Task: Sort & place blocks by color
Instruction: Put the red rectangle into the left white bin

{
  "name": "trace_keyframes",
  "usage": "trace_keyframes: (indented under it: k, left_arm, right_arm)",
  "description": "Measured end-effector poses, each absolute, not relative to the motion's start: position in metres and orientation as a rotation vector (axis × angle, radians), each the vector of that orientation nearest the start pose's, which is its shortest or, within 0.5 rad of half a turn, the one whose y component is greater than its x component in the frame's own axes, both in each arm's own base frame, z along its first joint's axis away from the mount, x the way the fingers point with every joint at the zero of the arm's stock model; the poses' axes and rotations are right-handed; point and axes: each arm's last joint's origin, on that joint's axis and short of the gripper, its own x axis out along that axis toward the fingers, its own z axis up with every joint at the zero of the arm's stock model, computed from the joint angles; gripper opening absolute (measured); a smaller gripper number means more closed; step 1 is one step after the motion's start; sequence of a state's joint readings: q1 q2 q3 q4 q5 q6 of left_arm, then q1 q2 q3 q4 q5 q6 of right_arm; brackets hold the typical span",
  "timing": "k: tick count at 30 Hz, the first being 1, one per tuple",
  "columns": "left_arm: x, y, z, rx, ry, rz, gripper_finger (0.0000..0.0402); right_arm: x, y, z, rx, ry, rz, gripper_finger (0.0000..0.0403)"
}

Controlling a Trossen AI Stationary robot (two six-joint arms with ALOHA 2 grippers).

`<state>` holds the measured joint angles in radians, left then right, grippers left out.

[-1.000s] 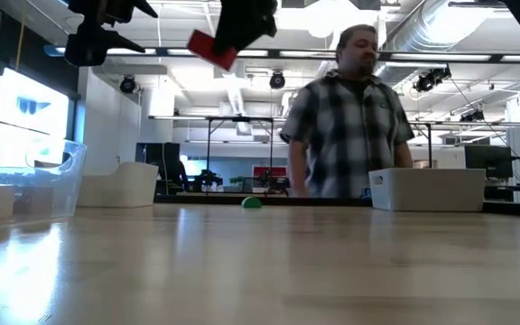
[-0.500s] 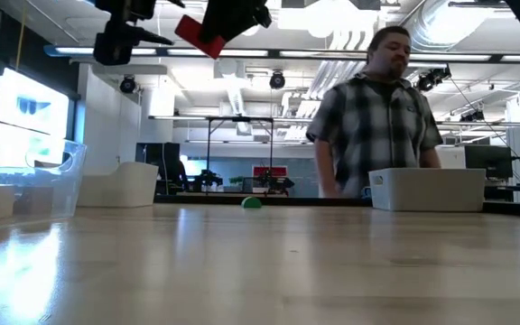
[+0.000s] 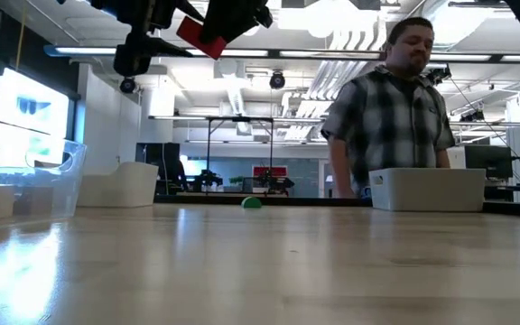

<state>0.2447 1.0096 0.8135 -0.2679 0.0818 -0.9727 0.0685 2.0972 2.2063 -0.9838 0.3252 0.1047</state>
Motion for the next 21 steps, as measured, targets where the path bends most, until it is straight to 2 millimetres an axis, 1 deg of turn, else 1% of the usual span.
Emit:
trace_keyframes:
  k: [2, 6, 9, 12, 14, 21]
  left_arm:
    - [0.2130, 0.0509, 0.2943, -1.011, 0.346, 0.375, 0.0213]
    - [0.2157, 0.0528, 0.2951, -0.980, 0.321, 0.380, 0.0170]
    - [0.2156, 0.0550, 0.2959, -0.983, 0.306, 0.385, 0.0139]
    - [0.2150, 0.0576, 0.2959, -0.992, 0.299, 0.397, 0.0117]
    - [0.2147, 0.0587, 0.2960, -0.994, 0.295, 0.400, 0.0112]
    - [0.2144, 0.0600, 0.2961, -0.984, 0.297, 0.395, 0.0112]
  right_arm:
    - [0.4502, 0.0216, 0.3448, -0.074, 0.848, -0.284, 0.0101]
    - [0.4499, 0.0214, 0.3443, -0.079, 0.851, -0.292, 0.0101]
    - [0.4498, 0.0208, 0.3443, -0.088, 0.850, -0.310, 0.0101]
    - [0.4497, 0.0199, 0.3443, -0.097, 0.850, -0.322, 0.0101]
    - [0.4495, 0.0197, 0.3443, -0.104, 0.850, -0.334, 0.0101]
    - [0.4490, 0.0196, 0.3440, -0.125, 0.859, -0.331, 0.0101]
